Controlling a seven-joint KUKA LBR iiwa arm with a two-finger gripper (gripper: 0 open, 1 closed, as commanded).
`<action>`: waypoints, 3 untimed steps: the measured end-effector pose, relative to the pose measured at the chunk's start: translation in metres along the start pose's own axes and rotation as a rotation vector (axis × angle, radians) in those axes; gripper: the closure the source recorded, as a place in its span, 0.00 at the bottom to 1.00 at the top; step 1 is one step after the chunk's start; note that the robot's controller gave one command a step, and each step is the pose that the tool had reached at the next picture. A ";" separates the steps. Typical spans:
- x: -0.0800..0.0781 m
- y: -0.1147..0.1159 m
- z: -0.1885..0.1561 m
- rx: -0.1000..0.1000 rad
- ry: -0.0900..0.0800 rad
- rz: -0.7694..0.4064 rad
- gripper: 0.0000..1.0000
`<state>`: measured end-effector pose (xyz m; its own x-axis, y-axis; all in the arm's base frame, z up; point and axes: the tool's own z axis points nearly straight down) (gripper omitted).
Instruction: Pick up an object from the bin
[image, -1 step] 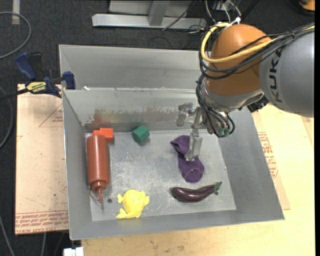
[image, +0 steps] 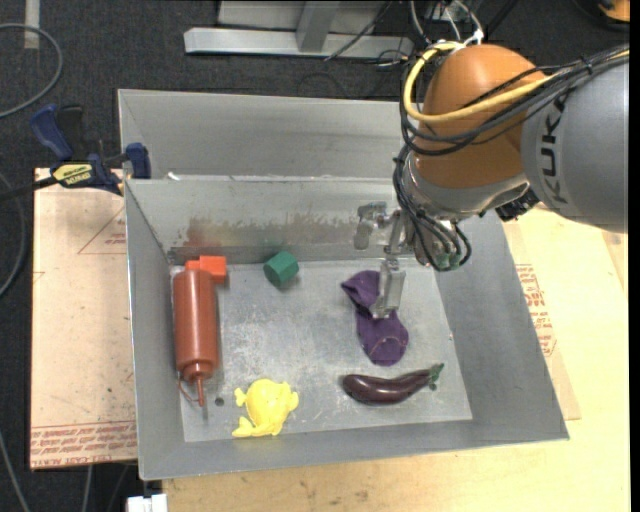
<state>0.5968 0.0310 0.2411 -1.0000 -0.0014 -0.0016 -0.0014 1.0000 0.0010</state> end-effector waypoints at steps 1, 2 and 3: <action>0.018 -0.014 0.037 -0.001 -0.002 -0.098 0.00; 0.046 -0.039 0.066 -0.001 0.001 0.040 0.00; 0.074 -0.043 0.078 -0.001 0.000 0.198 0.00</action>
Offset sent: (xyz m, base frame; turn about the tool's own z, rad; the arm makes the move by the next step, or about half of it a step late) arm -0.0674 -0.0581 -0.0811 0.2463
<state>0.5229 -0.0116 0.1629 -0.9807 0.1954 -0.0010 0.1954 0.9807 0.0023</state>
